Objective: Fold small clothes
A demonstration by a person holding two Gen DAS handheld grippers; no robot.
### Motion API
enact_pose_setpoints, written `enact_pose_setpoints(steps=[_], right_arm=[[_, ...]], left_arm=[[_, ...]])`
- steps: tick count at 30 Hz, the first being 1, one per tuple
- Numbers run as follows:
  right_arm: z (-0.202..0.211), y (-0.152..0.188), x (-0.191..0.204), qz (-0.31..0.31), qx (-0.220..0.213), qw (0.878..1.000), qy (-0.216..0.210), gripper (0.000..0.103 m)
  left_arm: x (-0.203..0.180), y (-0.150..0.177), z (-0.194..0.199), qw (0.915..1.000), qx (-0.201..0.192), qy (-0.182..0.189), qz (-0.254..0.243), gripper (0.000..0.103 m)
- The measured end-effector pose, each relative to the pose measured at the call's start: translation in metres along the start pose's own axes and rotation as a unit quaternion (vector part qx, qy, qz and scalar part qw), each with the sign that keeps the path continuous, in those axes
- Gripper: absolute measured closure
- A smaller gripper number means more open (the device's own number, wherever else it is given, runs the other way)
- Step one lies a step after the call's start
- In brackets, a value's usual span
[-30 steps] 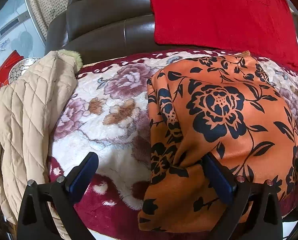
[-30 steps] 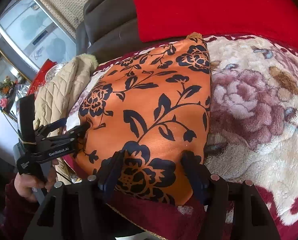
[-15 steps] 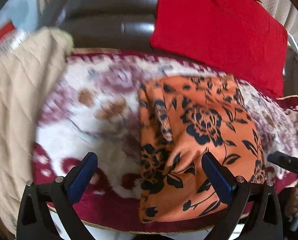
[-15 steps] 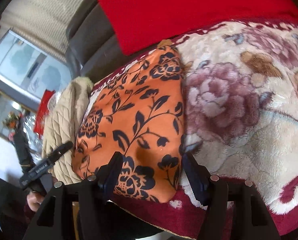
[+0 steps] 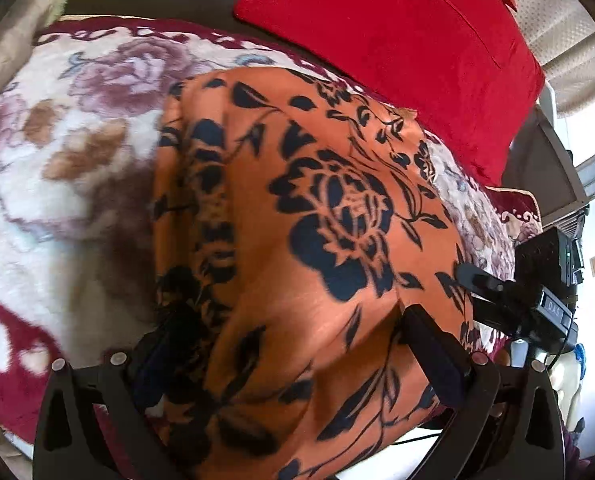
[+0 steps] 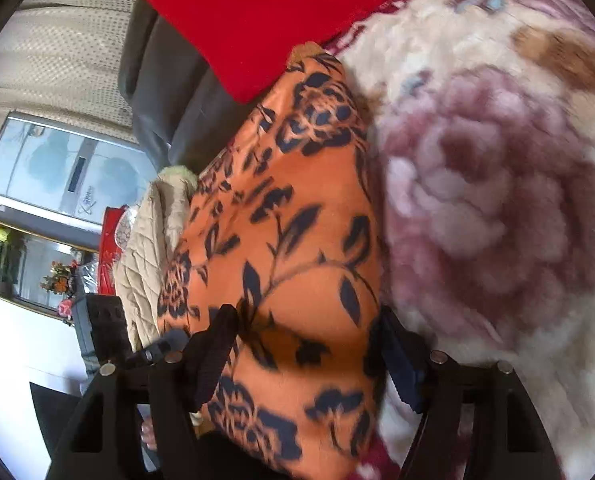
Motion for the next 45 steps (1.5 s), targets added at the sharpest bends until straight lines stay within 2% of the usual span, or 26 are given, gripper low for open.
enact_pose_setpoints(steps=[1,2,5,6,8,9,10,14,18,23,25,27,30,35,41,45], right_arm=[[-0.004,-0.002,0.003,0.008,-0.001,1.0,0.004,0.028],[-0.009,-0.002,0.007,0.019,-0.001,1.0,0.01,0.027],[-0.016,-0.004,0.019,0.042,-0.009,0.999,0.022,0.026],[-0.016,-0.003,0.021,0.053,-0.013,0.998,0.028,0.029],[-0.014,-0.001,0.025,0.072,-0.024,0.996,0.041,0.04],[-0.011,0.0,0.026,0.076,-0.031,0.996,0.041,0.049],[-0.007,-0.001,0.027,0.078,-0.037,0.996,0.038,0.053],[0.013,0.001,0.038,0.106,-0.068,0.991,0.047,0.058],[0.043,0.0,0.041,0.129,-0.105,0.984,0.065,0.059],[0.098,-0.005,0.007,0.105,-0.146,0.981,0.08,0.059],[0.118,-0.003,-0.012,0.092,-0.157,0.979,0.087,0.059],[0.134,-0.001,-0.039,0.068,-0.16,0.98,0.092,0.059],[0.134,0.001,-0.073,0.027,-0.146,0.986,0.072,0.059],[0.131,0.0,-0.072,0.034,-0.138,0.988,0.064,0.053],[0.128,-0.007,-0.069,0.017,-0.123,0.991,0.057,0.048],[0.125,-0.018,-0.069,0.01,-0.116,0.992,0.054,0.045]], left_arm=[[-0.004,-0.002,-0.002,1.0,-0.007,0.005,-0.003,0.003],[-0.007,-0.004,-0.002,0.9999,-0.014,0.009,-0.006,0.015],[-0.009,-0.007,-0.001,0.9996,-0.024,-0.006,-0.01,0.023],[-0.01,-0.008,-0.002,0.9996,-0.025,-0.009,-0.011,0.024],[-0.012,-0.009,0.0,0.9992,-0.032,-0.016,-0.015,0.038],[-0.013,-0.011,0.001,0.999,-0.036,-0.017,-0.017,0.043],[-0.013,-0.012,0.009,0.9988,-0.041,-0.018,-0.021,0.05],[-0.031,-0.015,0.019,0.9975,-0.052,-0.02,-0.043,0.061],[-0.065,-0.014,0.007,0.9964,-0.042,-0.017,-0.072,0.062],[-0.123,-0.005,-0.025,0.9936,-0.021,-0.004,-0.111,0.063],[-0.143,0.003,-0.041,0.9911,-0.009,-0.011,-0.132,0.063],[-0.156,0.009,-0.057,0.9878,-0.002,-0.039,-0.151,0.063],[-0.157,0.012,-0.07,0.9824,-0.002,-0.093,-0.162,0.054],[-0.152,0.012,-0.064,0.9755,-0.009,-0.139,-0.17,0.037],[-0.152,0.019,-0.059,0.9664,-0.015,-0.171,-0.192,0.033],[-0.15,0.015,-0.061,0.9648,-0.015,-0.175,-0.195,0.031]])
Point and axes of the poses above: each gripper's, at about its wrist camera, not at the fingertips, and z roughly against the way its jaws point, x to its left, y to its underside, the point moved 9 cm from there along -z, roughly the way its jaws point, and after that the axes turned 5 degrees about y, right-handed, at the moved point
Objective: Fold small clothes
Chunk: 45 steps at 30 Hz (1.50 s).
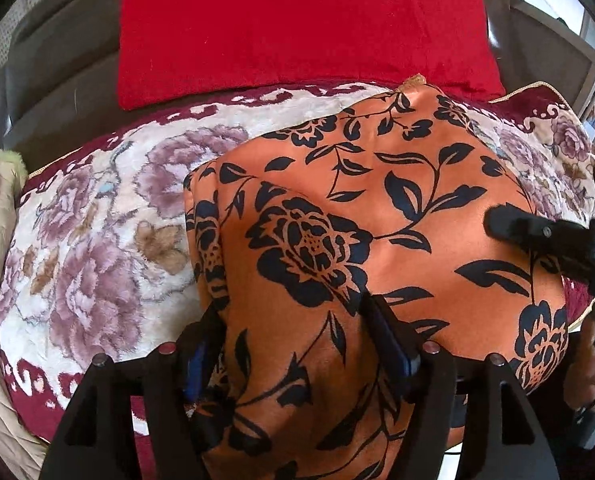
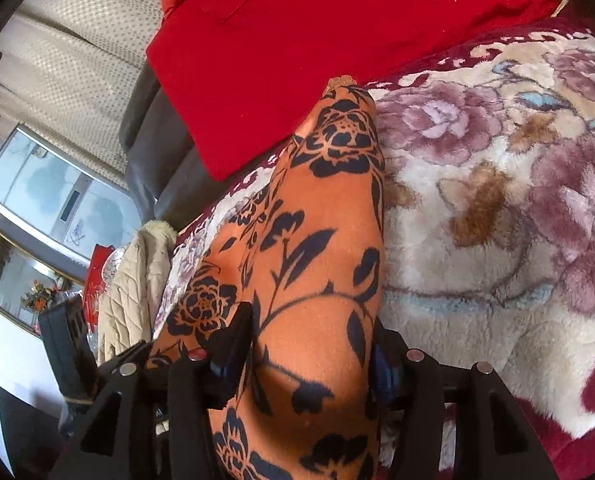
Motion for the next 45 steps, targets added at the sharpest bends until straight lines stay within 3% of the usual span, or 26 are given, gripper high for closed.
enact_pose_setpoints(steps=[8,13,20,24,27,29,31,33,36,41,43,45], right_arm=[[-0.027,-0.009,-0.007,-0.016,0.015,0.999,-0.031,0.041],[-0.025,-0.01,-0.002,0.023,-0.002,1.0,-0.021,0.053],[-0.007,-0.021,0.032,0.086,-0.046,0.995,-0.021,0.058],[0.006,-0.039,0.037,0.092,-0.082,0.992,-0.031,0.058],[-0.006,-0.045,0.016,0.061,-0.058,0.996,-0.028,0.058],[-0.026,-0.043,-0.018,-0.004,-0.015,1.0,-0.01,0.055],[-0.023,-0.042,-0.026,-0.043,-0.014,0.998,-0.045,0.05],[-0.011,-0.044,-0.021,-0.017,-0.028,0.999,-0.006,0.044],[0.015,-0.048,-0.009,0.025,-0.065,0.997,0.042,0.045],[0.068,-0.047,0.031,0.116,-0.147,0.979,0.084,0.047],[0.068,-0.035,0.042,0.14,-0.139,0.976,0.09,0.051],[0.049,-0.017,0.039,0.152,-0.1,0.978,0.104,0.055]], left_arm=[[0.0,-0.005,-0.008,1.0,0.0,-0.003,-0.002,0.025],[-0.002,-0.006,-0.011,1.0,-0.006,0.003,0.001,0.025],[-0.007,-0.015,-0.002,0.9996,-0.02,0.018,0.008,0.04],[-0.008,-0.031,0.006,0.9985,-0.039,0.034,0.015,0.042],[-0.001,-0.028,-0.015,0.9999,-0.009,-0.004,0.002,0.039],[0.005,-0.022,-0.027,0.9999,-0.005,-0.005,0.007,0.026],[0.01,-0.019,-0.022,0.9995,-0.012,0.004,0.027,0.025],[0.013,-0.015,-0.015,0.9993,-0.012,0.007,0.034,0.025],[0.021,-0.01,0.005,0.9987,-0.037,-0.007,0.033,0.025],[0.029,0.005,0.029,0.9954,-0.083,-0.028,0.04,0.025],[0.029,0.012,0.019,0.9961,-0.071,-0.038,0.037,0.025],[0.034,0.015,0.009,0.9963,-0.061,-0.049,0.036,0.02]])
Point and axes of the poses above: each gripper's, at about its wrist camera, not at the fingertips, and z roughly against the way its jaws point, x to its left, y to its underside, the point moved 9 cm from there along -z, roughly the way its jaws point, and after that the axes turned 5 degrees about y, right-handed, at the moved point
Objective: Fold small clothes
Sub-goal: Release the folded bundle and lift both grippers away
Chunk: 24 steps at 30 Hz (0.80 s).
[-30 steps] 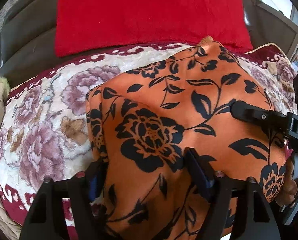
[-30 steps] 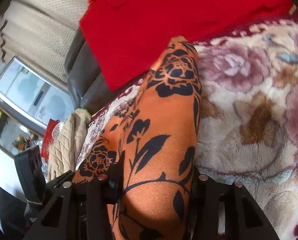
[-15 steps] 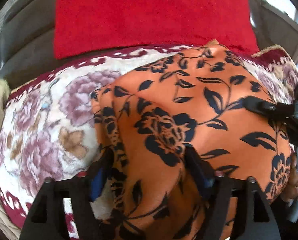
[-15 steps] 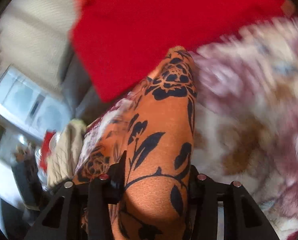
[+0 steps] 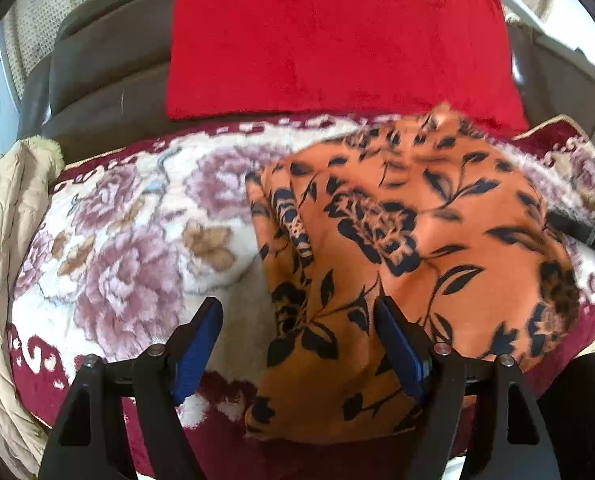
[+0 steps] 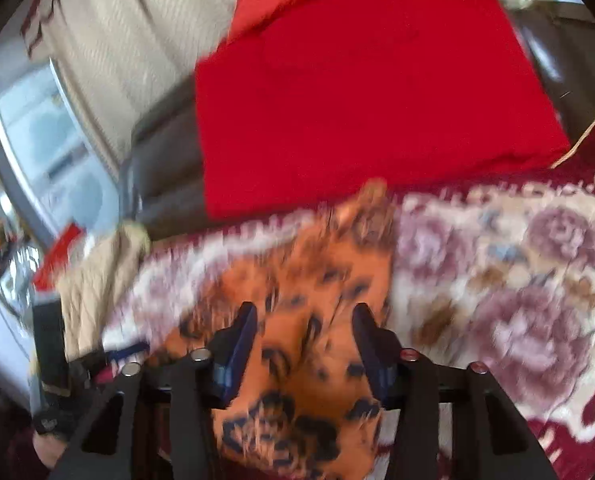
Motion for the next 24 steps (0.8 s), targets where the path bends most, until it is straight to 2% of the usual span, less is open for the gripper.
enact_pose_setpoints(steps=[1,2,8,14,19,24], right_arm=[[-0.017,0.017,-0.003,0.001,0.037,0.999,0.013,0.055],[-0.028,0.028,-0.006,0.002,0.052,0.998,0.024,0.055],[-0.01,0.027,-0.001,0.035,0.052,0.995,0.081,0.056],[0.038,0.011,0.023,0.07,0.012,0.99,0.121,0.054],[0.081,-0.004,0.041,0.094,-0.029,0.982,0.162,0.049],[0.118,-0.015,0.054,0.112,-0.065,0.972,0.197,0.049]], left_arm=[[0.001,0.002,-0.004,1.0,0.006,0.0,0.003,0.018],[0.002,0.003,-0.003,0.9999,0.009,0.005,0.011,0.018],[0.004,-0.008,0.039,0.9998,-0.017,-0.005,0.013,0.018],[0.003,-0.026,0.11,0.9953,-0.092,-0.009,0.027,0.018],[0.002,-0.038,0.155,0.9893,-0.14,-0.032,0.025,0.018],[0.0,-0.045,0.195,0.9808,-0.185,-0.059,0.015,0.008]])
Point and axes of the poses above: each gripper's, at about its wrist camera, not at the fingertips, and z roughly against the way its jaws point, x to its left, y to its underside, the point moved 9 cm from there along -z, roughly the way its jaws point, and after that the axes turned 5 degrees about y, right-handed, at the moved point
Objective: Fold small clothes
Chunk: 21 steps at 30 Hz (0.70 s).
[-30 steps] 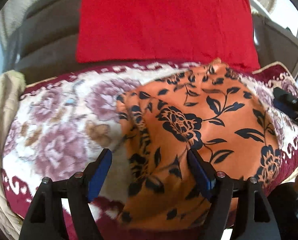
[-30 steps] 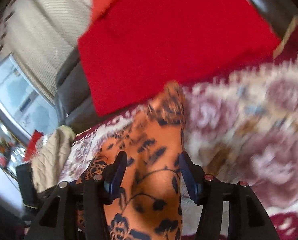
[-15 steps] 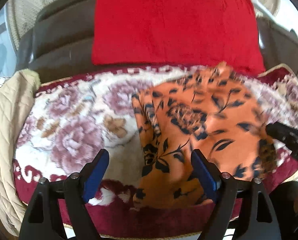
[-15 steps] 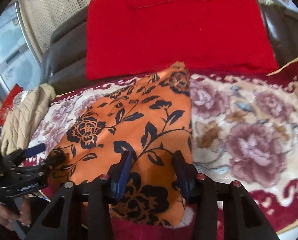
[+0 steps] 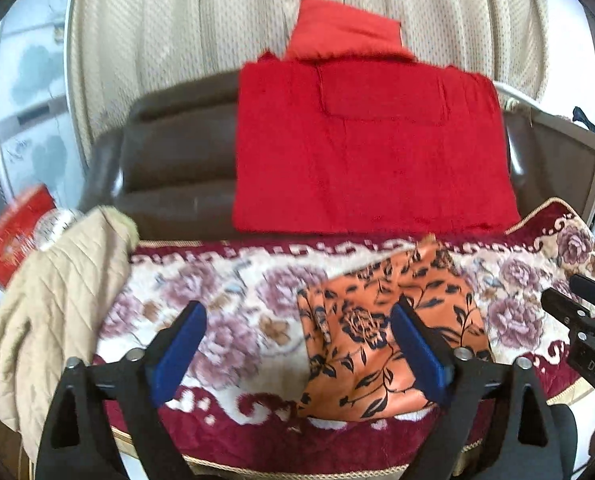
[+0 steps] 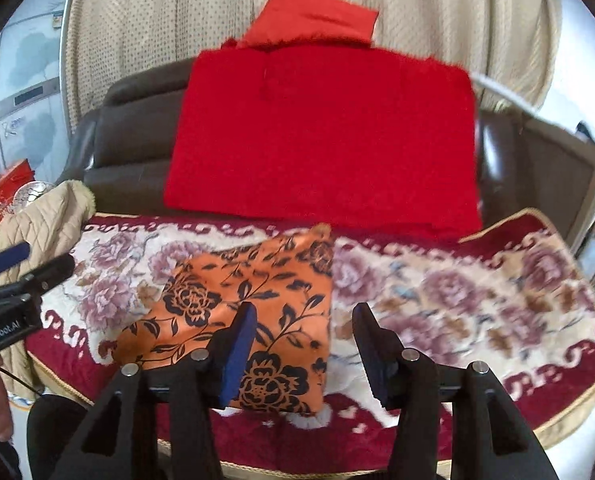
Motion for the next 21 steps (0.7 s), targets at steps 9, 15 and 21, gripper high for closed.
enact_pose_setpoints(steps=[9,15,21], right_arm=[[0.052,-0.016,-0.003,-0.001,-0.036,0.999,0.018,0.048],[0.083,-0.021,-0.007,-0.014,-0.053,0.998,0.025,0.047],[0.112,-0.023,-0.009,-0.019,-0.067,0.997,0.034,0.046]], left_arm=[[-0.001,-0.022,0.054,0.998,-0.051,-0.033,-0.018,0.005],[-0.005,-0.03,0.085,0.9964,-0.075,-0.032,-0.023,0.005],[-0.008,-0.039,0.12,0.9932,-0.108,-0.032,-0.026,0.005]])
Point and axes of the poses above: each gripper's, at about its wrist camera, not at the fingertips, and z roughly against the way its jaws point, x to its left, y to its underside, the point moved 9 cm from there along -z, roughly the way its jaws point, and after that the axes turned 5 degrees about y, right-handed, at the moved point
